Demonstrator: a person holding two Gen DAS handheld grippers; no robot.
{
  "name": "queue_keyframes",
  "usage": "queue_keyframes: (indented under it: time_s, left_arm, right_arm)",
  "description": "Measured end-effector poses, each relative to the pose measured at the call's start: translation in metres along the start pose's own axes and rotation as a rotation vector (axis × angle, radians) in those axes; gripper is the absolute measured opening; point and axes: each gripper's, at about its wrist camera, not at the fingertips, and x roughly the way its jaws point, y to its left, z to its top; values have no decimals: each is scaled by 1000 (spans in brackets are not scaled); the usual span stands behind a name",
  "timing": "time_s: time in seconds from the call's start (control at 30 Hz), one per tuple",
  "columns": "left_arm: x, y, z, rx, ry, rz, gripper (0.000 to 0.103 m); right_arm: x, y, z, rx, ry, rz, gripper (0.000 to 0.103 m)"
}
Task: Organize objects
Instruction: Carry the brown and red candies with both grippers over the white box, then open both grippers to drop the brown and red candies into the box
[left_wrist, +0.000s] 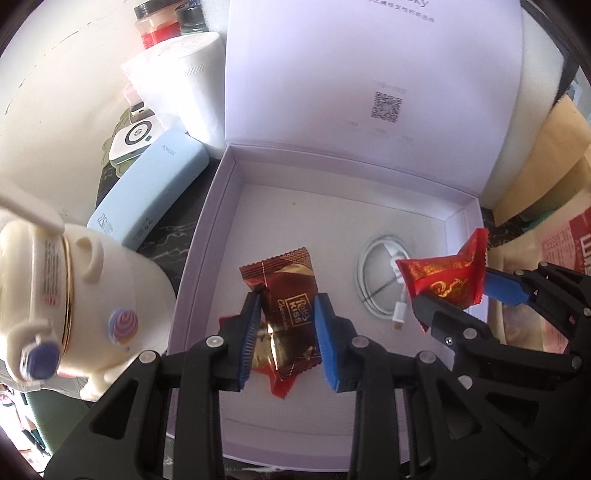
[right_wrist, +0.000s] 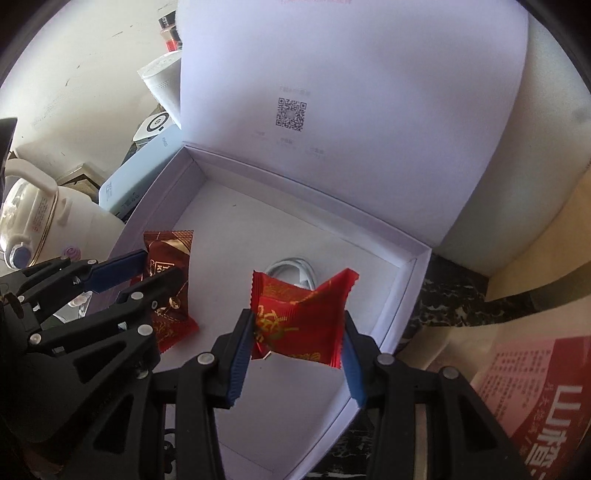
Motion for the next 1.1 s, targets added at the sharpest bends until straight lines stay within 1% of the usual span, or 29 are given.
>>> queue_keyframes:
  time_s: [0.17, 0.3, 0.6, 0.7, 0.77, 0.8, 1.1]
  left_arm:
    - [11, 1, 12, -1, -6, 7, 29]
    - [19, 0, 19, 11, -15, 27, 29]
    - [30, 3, 26, -2, -17, 42, 29]
    - [28, 4, 26, -9, -21, 45, 29]
    - [27, 4, 26, -14, -15, 50, 29]
    - [26, 5, 26, -16, -13, 49, 29]
    - [1, 4, 24, -41, -37, 50, 30]
  right_arm:
    - [8, -4, 8, 12, -2, -19, 44]
    - [12, -7, 12, 21, -9, -28, 44]
    - [16, -12, 17, 41, -4, -61, 45]
    - [15, -11, 17, 38, 0, -76, 48]
    - [11, -11, 17, 34, -7, -92, 54]
    - [9, -10, 17, 33, -10, -94, 55]
    - [-19, -11, 13, 33, -36, -90, 55]
